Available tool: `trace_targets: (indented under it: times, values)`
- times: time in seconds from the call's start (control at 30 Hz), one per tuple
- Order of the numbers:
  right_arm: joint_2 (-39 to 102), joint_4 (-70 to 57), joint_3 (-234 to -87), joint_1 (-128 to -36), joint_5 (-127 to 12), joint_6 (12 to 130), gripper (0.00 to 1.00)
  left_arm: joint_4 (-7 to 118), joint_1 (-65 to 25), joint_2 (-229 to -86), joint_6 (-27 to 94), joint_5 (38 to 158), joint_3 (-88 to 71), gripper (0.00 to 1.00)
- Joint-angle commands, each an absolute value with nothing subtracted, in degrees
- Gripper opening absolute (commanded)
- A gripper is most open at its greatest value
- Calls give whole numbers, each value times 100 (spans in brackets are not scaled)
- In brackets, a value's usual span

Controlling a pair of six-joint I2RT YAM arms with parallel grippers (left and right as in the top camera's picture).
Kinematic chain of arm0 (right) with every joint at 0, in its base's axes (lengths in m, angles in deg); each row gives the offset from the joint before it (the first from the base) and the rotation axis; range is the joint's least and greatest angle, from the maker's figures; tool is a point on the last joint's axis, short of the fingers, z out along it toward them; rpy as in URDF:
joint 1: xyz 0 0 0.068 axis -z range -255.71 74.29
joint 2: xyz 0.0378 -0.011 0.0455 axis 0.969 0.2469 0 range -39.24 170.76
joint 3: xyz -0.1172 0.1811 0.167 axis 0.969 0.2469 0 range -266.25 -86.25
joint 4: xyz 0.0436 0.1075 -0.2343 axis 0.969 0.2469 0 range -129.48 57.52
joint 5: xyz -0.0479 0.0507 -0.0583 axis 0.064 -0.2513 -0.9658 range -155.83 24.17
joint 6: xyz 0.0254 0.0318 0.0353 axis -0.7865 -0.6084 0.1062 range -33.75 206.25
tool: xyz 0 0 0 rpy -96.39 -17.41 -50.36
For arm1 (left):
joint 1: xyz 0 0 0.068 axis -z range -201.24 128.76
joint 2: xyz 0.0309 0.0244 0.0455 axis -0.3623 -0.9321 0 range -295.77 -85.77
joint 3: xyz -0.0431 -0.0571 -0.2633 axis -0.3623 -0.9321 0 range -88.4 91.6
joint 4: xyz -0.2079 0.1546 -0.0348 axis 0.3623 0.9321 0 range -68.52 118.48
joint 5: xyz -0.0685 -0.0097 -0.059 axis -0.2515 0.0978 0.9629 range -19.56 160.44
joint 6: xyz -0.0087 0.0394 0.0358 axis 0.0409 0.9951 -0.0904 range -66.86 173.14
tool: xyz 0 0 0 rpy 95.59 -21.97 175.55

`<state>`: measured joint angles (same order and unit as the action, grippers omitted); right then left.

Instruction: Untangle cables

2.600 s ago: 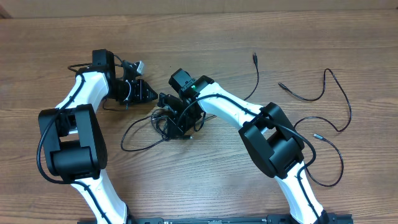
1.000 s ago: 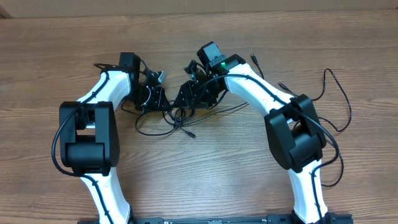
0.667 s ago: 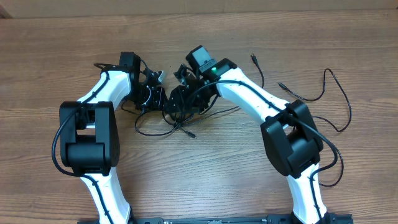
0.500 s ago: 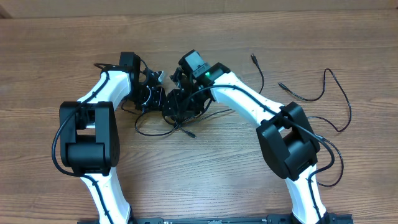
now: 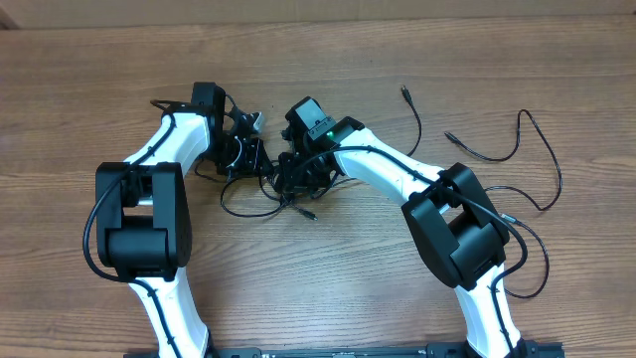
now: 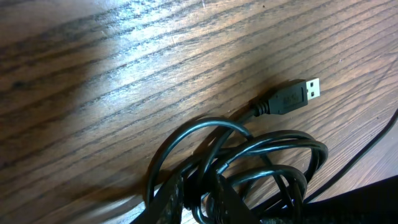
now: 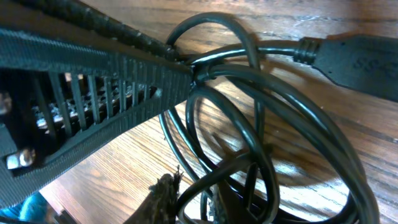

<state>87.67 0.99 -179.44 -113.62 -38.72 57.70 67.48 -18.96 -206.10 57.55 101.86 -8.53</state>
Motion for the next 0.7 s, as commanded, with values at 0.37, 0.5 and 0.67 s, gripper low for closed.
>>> trace_targets:
  times: [0.37,0.5,0.67]
  values:
    - [8607,-389,-18024,-11086,-1754,5839,4,6641,-1861,-20739,5715,9884,-772,6]
    - [8601,-988,-18046,-10667,-106,5719,4,6639,-1858,-20739,5715,9653,-772,4]
    - [8601,-1049,-18046,-10315,141,5579,4,6641,-1858,-20739,5713,9561,-772,4]
